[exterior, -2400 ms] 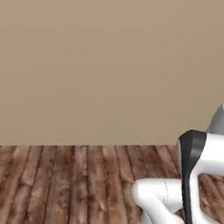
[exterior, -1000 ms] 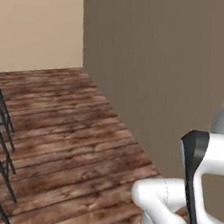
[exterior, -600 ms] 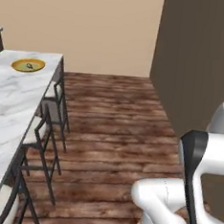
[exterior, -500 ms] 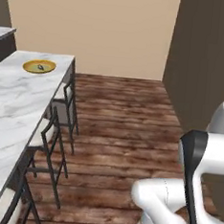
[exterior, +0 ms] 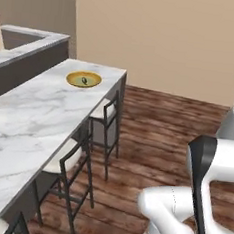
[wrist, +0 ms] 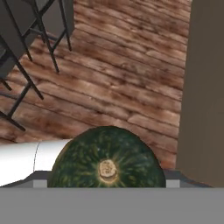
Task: Take the cheese, fish, and squash from the fridge and place them on the plate on the dining counter to create an appetizer plate.
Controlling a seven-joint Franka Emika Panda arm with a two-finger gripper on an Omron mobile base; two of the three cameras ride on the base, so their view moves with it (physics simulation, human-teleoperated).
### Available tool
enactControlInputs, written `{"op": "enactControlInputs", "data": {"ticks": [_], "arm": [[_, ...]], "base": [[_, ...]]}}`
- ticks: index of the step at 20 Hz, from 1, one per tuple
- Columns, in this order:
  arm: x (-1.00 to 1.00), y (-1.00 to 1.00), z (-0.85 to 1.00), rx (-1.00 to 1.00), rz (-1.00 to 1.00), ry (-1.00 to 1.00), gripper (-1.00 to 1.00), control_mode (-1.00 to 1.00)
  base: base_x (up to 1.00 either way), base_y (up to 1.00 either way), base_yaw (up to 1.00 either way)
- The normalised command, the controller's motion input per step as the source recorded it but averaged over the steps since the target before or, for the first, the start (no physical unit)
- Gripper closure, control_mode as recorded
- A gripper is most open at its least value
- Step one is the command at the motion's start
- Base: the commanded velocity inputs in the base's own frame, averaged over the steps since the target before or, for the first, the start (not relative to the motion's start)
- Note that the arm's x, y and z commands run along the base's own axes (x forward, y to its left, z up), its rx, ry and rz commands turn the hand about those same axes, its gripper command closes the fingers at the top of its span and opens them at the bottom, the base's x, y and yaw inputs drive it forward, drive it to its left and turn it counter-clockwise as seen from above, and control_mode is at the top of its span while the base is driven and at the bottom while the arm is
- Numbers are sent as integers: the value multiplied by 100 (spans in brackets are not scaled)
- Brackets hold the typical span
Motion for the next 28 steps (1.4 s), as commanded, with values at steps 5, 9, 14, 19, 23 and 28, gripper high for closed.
{"op": "enactControlInputs", "data": {"ticks": [5,9,14,19,23,28], "arm": [[0,0,0,0,0,0,100,100],[0,0,0,0,0,0,100,100],[0,0,0,0,0,0,100,100],[0,0,0,0,0,0,100,100],[0,0,0,0,0,0,100,100],[0,0,0,0,0,0,100,100]], "base": [[100,-29,52],[100,-48,47],[100,-47,49],[100,-33,52],[100,-24,53],[100,-27,56]]}}
